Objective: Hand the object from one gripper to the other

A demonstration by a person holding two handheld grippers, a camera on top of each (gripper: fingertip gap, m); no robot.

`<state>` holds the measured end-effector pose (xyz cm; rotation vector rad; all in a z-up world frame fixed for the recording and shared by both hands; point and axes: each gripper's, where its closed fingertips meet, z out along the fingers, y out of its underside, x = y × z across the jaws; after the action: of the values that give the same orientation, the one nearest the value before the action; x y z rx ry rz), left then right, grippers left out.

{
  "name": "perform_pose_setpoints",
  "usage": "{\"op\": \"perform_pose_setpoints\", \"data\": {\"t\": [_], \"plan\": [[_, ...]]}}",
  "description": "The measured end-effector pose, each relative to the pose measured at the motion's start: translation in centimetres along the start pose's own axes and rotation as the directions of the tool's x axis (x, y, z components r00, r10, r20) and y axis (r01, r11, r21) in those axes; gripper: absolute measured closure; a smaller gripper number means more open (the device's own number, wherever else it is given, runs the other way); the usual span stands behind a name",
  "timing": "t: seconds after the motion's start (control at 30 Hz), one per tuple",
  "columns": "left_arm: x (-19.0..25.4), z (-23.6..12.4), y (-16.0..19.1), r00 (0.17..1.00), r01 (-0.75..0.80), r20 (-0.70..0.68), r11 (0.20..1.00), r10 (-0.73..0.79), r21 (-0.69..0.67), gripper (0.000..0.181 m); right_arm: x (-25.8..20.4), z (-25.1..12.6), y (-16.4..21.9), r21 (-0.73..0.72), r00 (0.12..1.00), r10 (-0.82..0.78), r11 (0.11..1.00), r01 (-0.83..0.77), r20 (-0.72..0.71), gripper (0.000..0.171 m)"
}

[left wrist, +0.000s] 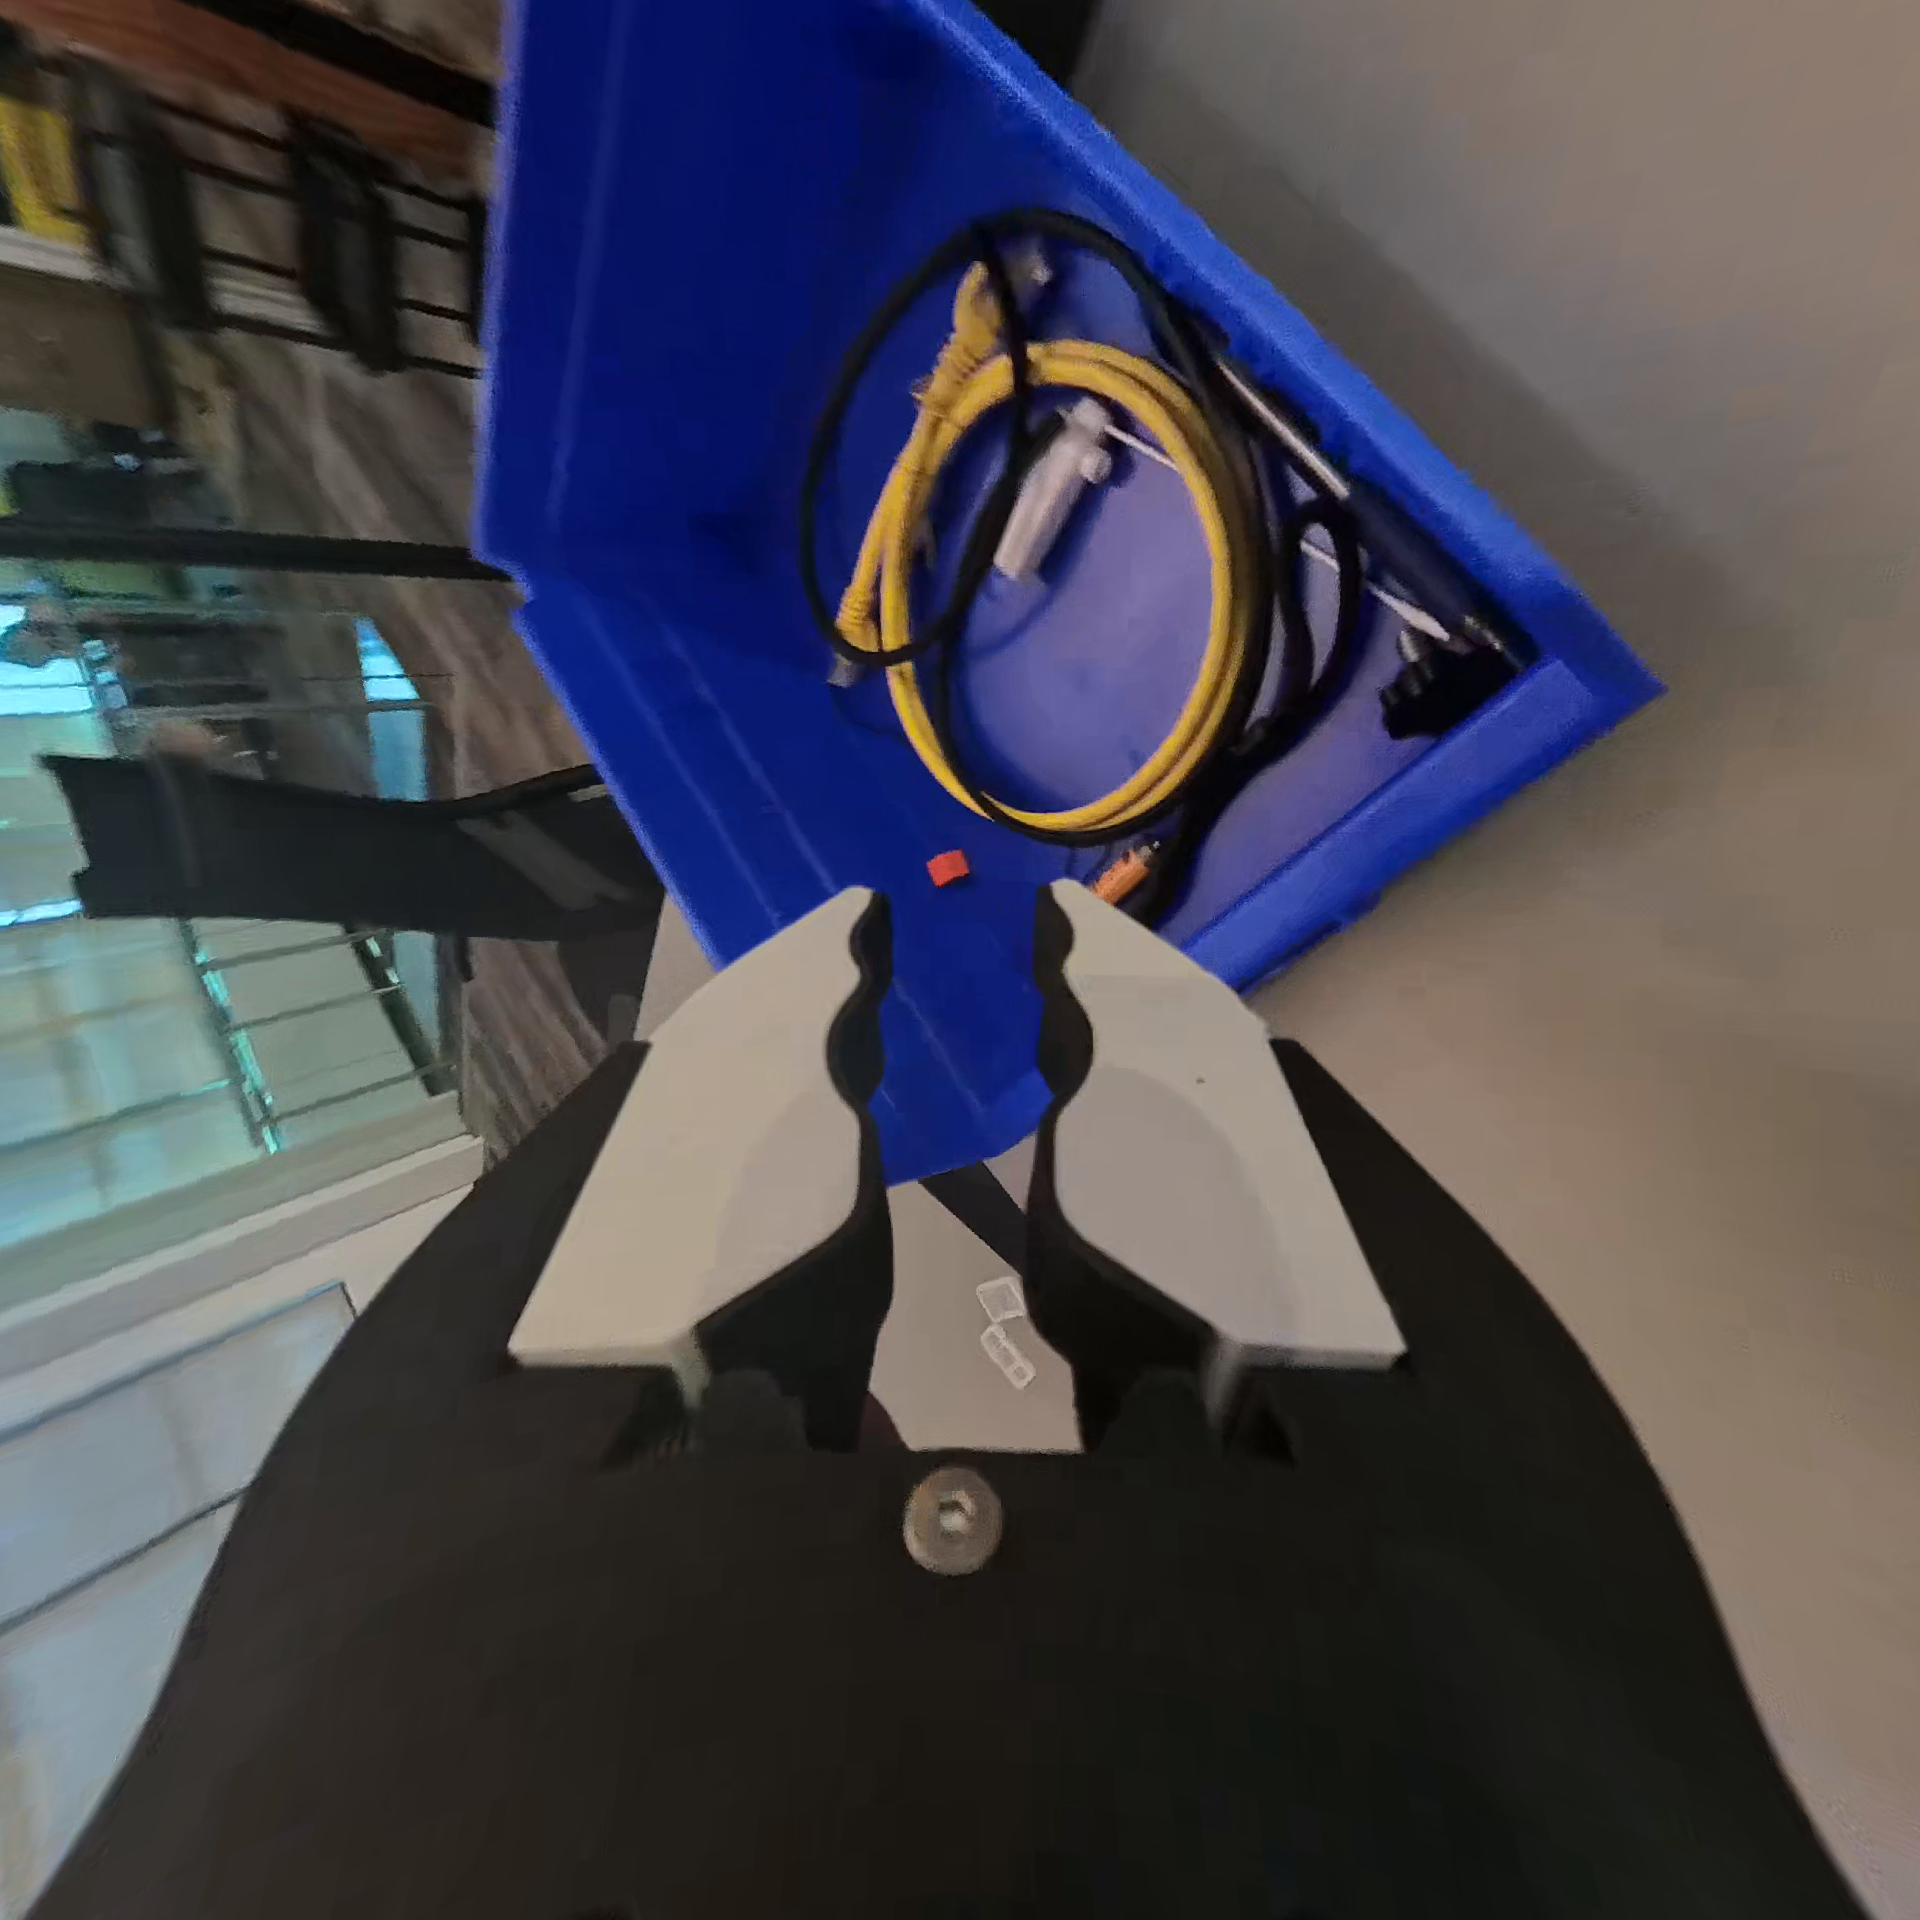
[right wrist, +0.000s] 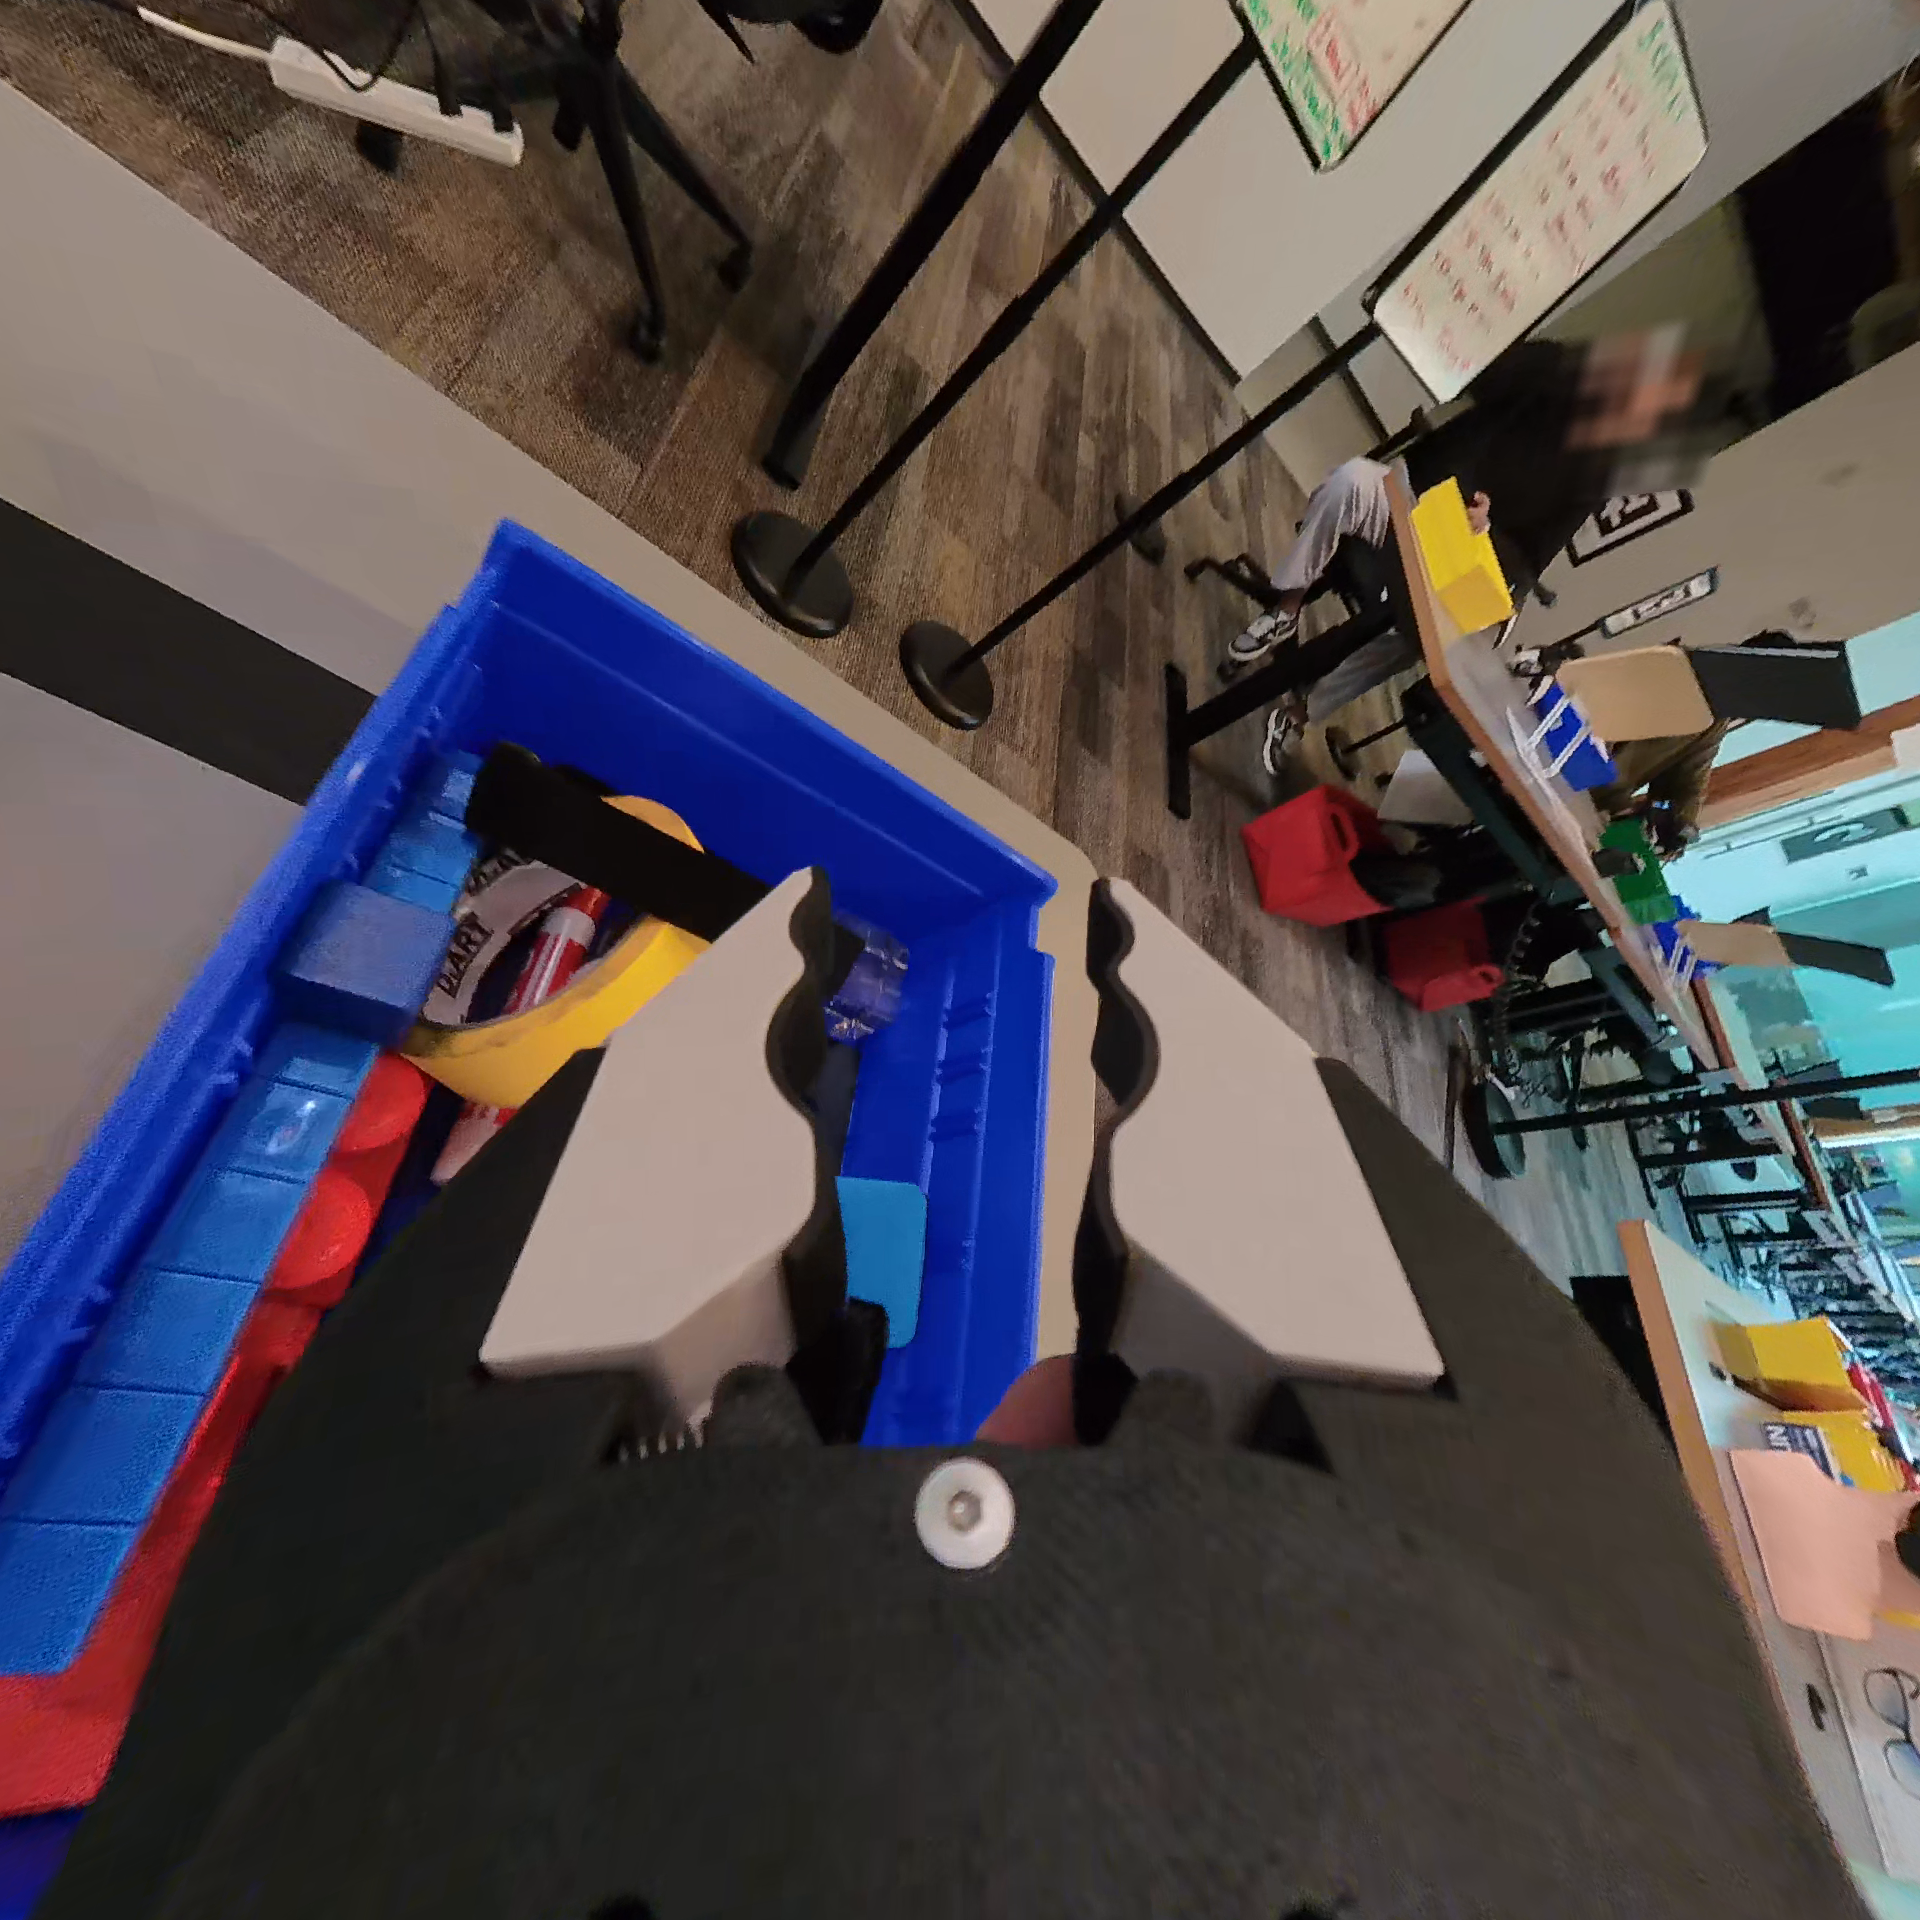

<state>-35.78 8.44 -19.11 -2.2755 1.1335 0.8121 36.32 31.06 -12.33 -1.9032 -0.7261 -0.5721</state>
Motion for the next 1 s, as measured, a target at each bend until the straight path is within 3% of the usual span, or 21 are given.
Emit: {"op": "perform_pose_setpoints", "data": {"t": [0.2, 0.43, 0.7, 0.77, 0.9, 1.0], "plan": [[1.7, 4.3, 2.3, 0.930, -0.298, -0.263, 0.946, 0.258, -0.125, 0.165, -1.0, -0.5, -1.8, 0.041, 0.999, -0.048, 0.998, 0.048, -0.005, 0.127], [3.3, 8.3, 4.8, 0.804, -0.475, -0.480, 0.865, 0.350, -0.165, 0.168, -1.8, -0.2, -2.3, 0.051, 0.996, -0.090, 0.995, 0.090, 0.003, 0.128], [5.0, 10.6, 6.0, 0.746, -0.461, -0.617, 0.863, 0.250, -0.208, 0.167, -2.3, 0.6, -2.0, 0.037, 0.994, -0.112, 0.993, 0.112, 0.014, 0.128], [4.5, 10.9, 6.4, 0.747, -0.477, -0.618, 0.846, 0.247, -0.238, 0.159, -2.3, 0.7, -2.0, 0.036, 0.994, -0.113, 0.993, 0.112, 0.014, 0.128], [4.6, 10.9, 6.5, 0.732, -0.471, -0.642, 0.850, 0.228, -0.235, 0.169, -2.2, 0.8, -2.1, 0.040, 0.993, -0.115, 0.993, 0.115, 0.015, 0.128], [4.0, 11.3, 6.7, 0.770, -0.446, -0.599, 0.856, 0.219, -0.261, 0.170, -2.0, 0.6, -2.2, 0.046, 0.993, -0.117, 0.992, 0.116, 0.010, 0.129]]}}
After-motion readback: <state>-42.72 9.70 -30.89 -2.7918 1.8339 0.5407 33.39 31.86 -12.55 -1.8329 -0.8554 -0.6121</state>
